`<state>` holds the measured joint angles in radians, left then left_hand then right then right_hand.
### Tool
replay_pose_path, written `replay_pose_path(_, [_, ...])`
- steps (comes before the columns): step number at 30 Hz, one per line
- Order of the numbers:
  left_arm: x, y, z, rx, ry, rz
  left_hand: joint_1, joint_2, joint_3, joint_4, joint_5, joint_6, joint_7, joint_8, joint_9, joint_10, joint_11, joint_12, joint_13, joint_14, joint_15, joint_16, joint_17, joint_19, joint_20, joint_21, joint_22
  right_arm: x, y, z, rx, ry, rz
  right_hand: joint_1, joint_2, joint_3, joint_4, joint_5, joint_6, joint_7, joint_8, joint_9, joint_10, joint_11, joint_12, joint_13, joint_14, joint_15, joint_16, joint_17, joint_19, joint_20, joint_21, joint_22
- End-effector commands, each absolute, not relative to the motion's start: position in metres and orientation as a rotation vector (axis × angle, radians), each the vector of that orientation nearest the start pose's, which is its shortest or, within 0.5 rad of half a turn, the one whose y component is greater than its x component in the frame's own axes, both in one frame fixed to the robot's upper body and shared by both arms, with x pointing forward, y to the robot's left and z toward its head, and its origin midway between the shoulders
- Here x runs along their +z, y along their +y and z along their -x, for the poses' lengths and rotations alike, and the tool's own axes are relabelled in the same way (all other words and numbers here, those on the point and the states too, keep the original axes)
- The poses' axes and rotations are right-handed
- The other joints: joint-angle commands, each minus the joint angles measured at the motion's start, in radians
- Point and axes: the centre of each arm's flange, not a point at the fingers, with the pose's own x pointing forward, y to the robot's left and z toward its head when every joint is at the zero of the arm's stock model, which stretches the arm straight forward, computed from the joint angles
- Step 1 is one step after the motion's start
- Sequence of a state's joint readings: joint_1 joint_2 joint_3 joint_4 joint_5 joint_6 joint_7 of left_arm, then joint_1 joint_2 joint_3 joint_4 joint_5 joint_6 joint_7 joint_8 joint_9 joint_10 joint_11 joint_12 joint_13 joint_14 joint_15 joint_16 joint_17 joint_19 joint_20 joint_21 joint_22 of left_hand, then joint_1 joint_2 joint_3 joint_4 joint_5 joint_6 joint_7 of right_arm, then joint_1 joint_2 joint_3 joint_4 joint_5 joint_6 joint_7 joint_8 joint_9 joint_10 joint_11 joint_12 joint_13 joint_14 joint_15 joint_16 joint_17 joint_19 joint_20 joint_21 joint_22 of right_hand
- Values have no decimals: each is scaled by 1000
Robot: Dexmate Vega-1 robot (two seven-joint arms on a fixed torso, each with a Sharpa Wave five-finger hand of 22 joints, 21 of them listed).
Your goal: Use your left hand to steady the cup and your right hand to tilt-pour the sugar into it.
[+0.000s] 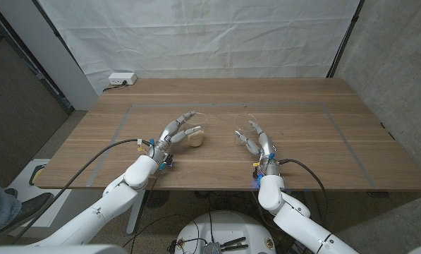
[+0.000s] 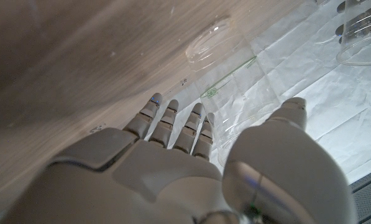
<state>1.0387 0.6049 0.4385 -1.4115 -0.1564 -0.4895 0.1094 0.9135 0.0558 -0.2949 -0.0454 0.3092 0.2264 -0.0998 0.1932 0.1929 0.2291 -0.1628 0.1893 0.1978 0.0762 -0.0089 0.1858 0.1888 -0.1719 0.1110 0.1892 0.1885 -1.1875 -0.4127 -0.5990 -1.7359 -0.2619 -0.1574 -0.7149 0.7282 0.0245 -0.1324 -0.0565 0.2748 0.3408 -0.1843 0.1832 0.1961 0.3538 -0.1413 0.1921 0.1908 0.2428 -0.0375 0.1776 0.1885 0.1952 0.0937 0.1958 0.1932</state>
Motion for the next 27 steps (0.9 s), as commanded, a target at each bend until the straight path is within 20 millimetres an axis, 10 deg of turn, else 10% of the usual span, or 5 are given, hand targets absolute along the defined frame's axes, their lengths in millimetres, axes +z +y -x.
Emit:
replay_pose_path(1, [-110, 248, -594, -236, -703, -442, 10, 1, -10, -1, 8, -6, -2, 2, 5, 0, -1, 5, 2, -3, -2, 6, 1, -77, 8, 9, 3, -145, -140, -545, -219, -582, 643, -5, -3, -7, -2, 9, -4, 4, 5, 3, -1, -1, 5, 2, -6, 4, 5, 2, 1, 8, 3, 1])
replay_pose_path(27, [-117, 243, -594, -251, -678, -489, 19, 4, -11, -2, 12, -64, 19, -9, 5, -51, 15, -3, 3, -36, 10, 2, 2, -89, 8, 11, 4, -148, -144, -542, -176, -528, 689, -14, -10, -16, 0, 16, -27, 16, 3, 2, -25, 24, 5, 2, -27, 10, 3, 0, -14, 26, 1, 1])
